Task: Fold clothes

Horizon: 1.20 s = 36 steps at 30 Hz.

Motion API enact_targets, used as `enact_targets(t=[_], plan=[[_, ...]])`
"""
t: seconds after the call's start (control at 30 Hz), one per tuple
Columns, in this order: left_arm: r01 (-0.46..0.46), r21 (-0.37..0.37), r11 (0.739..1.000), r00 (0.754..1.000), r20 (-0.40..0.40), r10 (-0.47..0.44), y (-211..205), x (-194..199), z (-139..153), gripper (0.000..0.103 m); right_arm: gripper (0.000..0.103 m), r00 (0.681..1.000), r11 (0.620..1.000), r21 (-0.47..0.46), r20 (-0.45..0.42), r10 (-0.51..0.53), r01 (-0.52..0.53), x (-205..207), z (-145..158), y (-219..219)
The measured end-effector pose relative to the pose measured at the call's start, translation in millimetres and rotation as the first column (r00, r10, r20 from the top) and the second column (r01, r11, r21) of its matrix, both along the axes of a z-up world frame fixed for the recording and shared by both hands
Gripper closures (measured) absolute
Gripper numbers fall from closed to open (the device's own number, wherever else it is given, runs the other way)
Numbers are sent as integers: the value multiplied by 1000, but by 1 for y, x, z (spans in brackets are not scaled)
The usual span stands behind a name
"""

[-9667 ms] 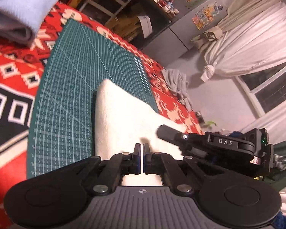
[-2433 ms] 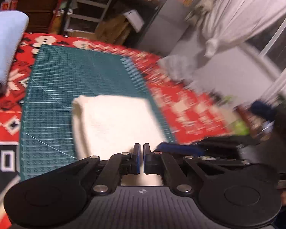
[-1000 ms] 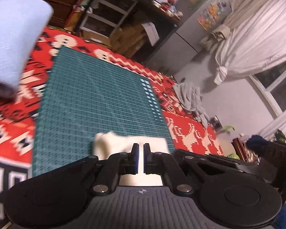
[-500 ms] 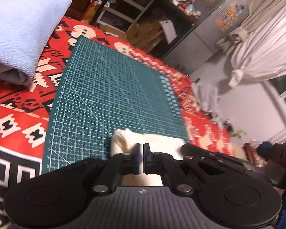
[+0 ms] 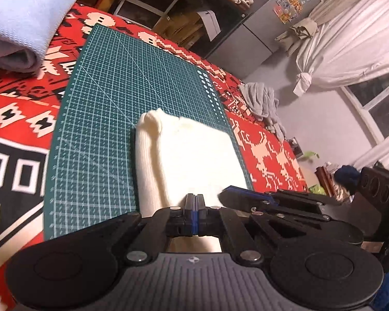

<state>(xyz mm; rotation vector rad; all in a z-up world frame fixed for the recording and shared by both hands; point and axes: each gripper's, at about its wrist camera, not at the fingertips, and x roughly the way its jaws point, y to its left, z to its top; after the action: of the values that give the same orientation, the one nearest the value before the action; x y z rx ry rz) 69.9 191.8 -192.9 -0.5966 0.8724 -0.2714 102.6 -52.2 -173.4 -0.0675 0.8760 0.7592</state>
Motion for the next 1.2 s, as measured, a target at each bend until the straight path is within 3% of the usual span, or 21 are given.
enact_targets(t=[0.07,0.17,0.23,0.37,0.5,0.73,0.83,0.93,0.97,1.03,1.1,1.13,1.17,1.2], plan=[[-18,-7,1000,1000,-3,18,2,-9,3,101,92,1000,1000,18,-1,2,-2,-8,5,-5],[-10,-25,1000,1000,22,11,0,-20,10,101,92,999,997,65,17,37,-38,-22,13,-4],[16,-29,999,999,30,-15,-5,-23,11,101,92,997,997,36,20,69,-69,-28,10,5],[33,56,998,999,-7,-33,-15,-30,5,101,92,995,995,-13,20,95,-95,-41,3,18],[25,34,999,1000,-11,-25,-11,-45,1,101,92,990,990,-11,-6,144,-144,-53,6,17],[24,58,998,1000,-9,-23,-12,-65,4,101,92,984,984,-12,-3,179,-179,-71,11,17],[7,40,999,1000,7,-7,-8,-72,10,101,91,990,990,-2,13,140,-140,-75,19,-2],[-21,23,1000,999,29,21,-5,-73,16,90,89,998,999,-3,35,52,-52,-73,28,-29],[-27,24,999,999,30,26,-4,-71,17,80,88,1000,1000,-1,28,13,-13,-69,29,-39],[-34,47,998,999,20,33,-6,-64,16,75,86,999,999,15,-11,-52,52,-60,27,-57],[-23,79,997,1000,16,22,-10,-56,14,75,82,994,995,31,-56,-90,91,-53,22,-68],[-18,103,995,1000,13,17,-13,-54,12,79,82,994,995,34,-59,-93,95,-53,20,-70],[-13,127,992,1000,9,12,-16,-51,11,95,82,994,995,37,-61,-92,95,-53,18,-71],[-13,149,989,1000,11,12,-18,-50,10,94,83,994,995,41,-64,-85,88,-53,15,-69]])
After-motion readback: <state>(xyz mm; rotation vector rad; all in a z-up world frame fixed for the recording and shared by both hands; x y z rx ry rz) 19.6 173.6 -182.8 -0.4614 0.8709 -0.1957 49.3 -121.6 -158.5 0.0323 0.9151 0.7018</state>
